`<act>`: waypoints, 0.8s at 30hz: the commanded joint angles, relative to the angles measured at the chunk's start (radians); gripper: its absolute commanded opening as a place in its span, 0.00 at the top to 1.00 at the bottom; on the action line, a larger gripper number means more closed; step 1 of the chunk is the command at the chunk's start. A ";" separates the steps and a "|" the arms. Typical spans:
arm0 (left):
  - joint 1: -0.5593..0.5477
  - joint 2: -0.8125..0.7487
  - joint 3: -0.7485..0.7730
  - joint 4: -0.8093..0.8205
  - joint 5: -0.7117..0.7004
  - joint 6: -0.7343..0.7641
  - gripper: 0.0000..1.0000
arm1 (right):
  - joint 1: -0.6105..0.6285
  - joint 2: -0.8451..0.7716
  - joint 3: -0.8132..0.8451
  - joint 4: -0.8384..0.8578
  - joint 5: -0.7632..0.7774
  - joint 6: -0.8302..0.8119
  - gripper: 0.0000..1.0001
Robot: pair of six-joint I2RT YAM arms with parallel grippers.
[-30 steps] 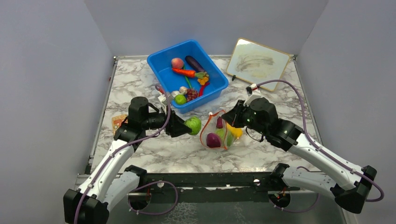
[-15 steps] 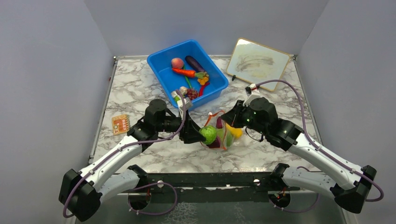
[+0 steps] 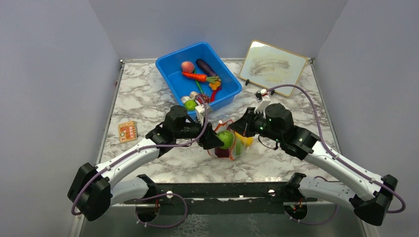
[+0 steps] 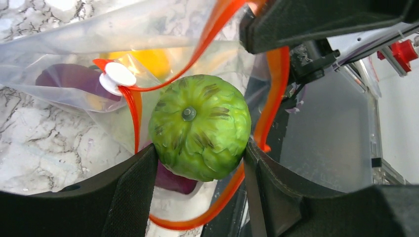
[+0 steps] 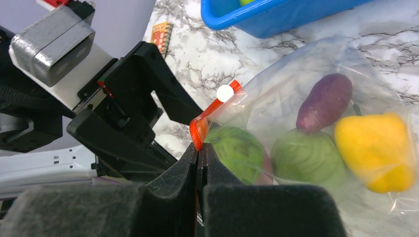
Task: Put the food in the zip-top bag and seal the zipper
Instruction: Place the fake vegetable in the zipper food storage bag.
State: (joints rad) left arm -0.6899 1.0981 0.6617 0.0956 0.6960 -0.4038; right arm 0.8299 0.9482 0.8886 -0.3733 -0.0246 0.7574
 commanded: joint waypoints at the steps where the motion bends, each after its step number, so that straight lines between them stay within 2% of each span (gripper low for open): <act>1: -0.014 0.018 0.035 0.061 -0.084 0.021 0.54 | 0.000 -0.010 0.007 0.072 -0.079 -0.023 0.99; 13: -0.028 0.053 0.038 0.092 -0.153 0.017 0.53 | 0.000 0.007 0.015 0.096 -0.114 -0.025 0.99; 24: -0.036 0.031 0.041 0.073 -0.156 0.016 0.35 | 0.000 0.002 0.012 0.068 -0.077 -0.023 0.99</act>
State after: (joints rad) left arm -0.7212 1.1484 0.6647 0.1482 0.5648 -0.3969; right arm 0.8299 0.9596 0.8886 -0.3462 -0.0994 0.7437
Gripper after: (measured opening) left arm 0.619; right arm 0.012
